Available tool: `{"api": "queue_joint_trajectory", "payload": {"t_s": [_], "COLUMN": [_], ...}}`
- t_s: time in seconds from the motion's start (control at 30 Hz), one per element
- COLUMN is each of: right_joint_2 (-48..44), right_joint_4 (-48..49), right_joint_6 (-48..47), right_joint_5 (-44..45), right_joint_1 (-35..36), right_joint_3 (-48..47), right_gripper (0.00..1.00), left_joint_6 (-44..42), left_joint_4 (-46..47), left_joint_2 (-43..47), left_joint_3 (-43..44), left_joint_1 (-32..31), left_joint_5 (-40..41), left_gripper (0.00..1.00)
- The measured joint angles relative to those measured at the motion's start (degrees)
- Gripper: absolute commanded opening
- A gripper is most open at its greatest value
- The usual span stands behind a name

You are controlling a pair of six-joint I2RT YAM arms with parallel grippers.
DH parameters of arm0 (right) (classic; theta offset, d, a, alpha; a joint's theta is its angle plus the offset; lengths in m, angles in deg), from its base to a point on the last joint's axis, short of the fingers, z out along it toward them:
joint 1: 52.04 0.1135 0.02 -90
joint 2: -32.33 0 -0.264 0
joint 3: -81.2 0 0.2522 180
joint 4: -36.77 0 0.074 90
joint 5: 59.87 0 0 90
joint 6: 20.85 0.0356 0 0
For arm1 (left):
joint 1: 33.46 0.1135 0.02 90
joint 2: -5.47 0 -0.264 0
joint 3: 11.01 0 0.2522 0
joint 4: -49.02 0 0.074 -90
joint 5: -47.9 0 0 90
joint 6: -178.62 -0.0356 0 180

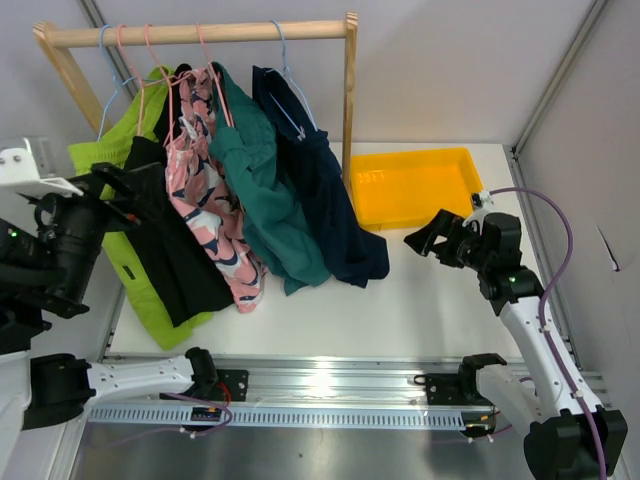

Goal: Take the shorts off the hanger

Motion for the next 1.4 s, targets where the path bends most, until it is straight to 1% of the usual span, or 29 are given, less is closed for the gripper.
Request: {"api": "queue_joint_trajectory", "payload": {"t_s": [0.13,0.3,0.37,0.5,0.57,0.63,0.73,0.83,0.93,1.03,1.17,1.2,1.23,1.27,1.3,1.33,1.4], "right_joint_2": [0.26,-0.63,-0.83,1.31,1.75,1.20,-0.66,-2.03,-2.14,-2.21,-3.72,-4.24,-4.81,-5.33,-5.86,-6.40,-7.32], "right_joint_4": [0.24,4.50,6.47,10.12,10.69,10.86,11.23,11.74,10.62,8.37,6.47,6.36,6.45,6.60,6.82,6.93,6.73], "right_joint_6": [1.09,5.70,9.35,13.05,13.46,13.40,12.96,11.80,9.60,7.04,4.94,4.76,4.74,4.74,4.72,4.70,4.22], "right_joint_5": [0.52,0.20,-2.05,-6.21,-7.06,-7.08,-6.97,-6.99,-7.06,-7.61,-9.38,-10.08,-10.75,-11.47,-12.11,-12.68,-13.51], "right_joint_1": [0.07,-0.28,-1.95,-3.78,-3.02,-1.57,0.63,2.23,2.60,2.60,2.78,2.93,3.15,3.41,3.85,4.46,5.86], "right_joint_3": [-1.05,-0.24,0.15,0.17,0.22,0.26,0.26,0.24,-0.20,-1.07,-1.46,-1.44,-1.42,-1.33,-1.18,-0.92,-0.42], "right_gripper": [0.99,0.99,0.99,0.99,0.99,0.99,1.00,0.99,0.99,0.99,0.99,0.99,0.99,0.99,0.99,0.99,0.99], "left_joint_6": [-2.36,-8.39,-11.96,-22.56,-27.39,-30.93,-33.51,-34.49,-33.64,-29.70,-21.05,-18.69,-16.46,-14.58,-13.27,-11.02,-8.00], "left_joint_4": [0.24,2.84,4.72,13.73,17.55,19.23,20.83,20.94,19.28,14.49,5.11,2.99,1.18,-0.33,-1.25,-2.40,-3.19], "left_joint_2": [0.09,0.15,-0.17,-0.44,-0.92,-2.91,-5.70,-8.17,-12.79,-17.66,-26.27,-27.78,-28.85,-29.53,-29.75,-29.75,-29.27], "left_joint_3": [0.68,-5.11,-6.19,-6.82,-5.66,-1.77,2.38,2.49,2.16,1.88,6.36,7.52,8.44,9.11,9.46,9.77,9.99], "left_joint_1": [0.00,0.00,0.00,0.00,0.00,0.00,0.04,2.08,6.03,12.74,25.07,28.37,32.22,35.93,38.75,43.82,50.07], "left_joint_5": [3.98,5.01,6.01,8.41,9.31,10.03,10.43,10.43,9.64,6.03,-4.11,-6.99,-9.75,-11.82,-13.33,-15.85,-19.45], "left_gripper": [0.99,0.99,0.99,0.99,0.99,0.99,0.99,0.99,0.99,0.99,0.99,0.93,0.90,0.87,0.87,0.86,0.86]}}
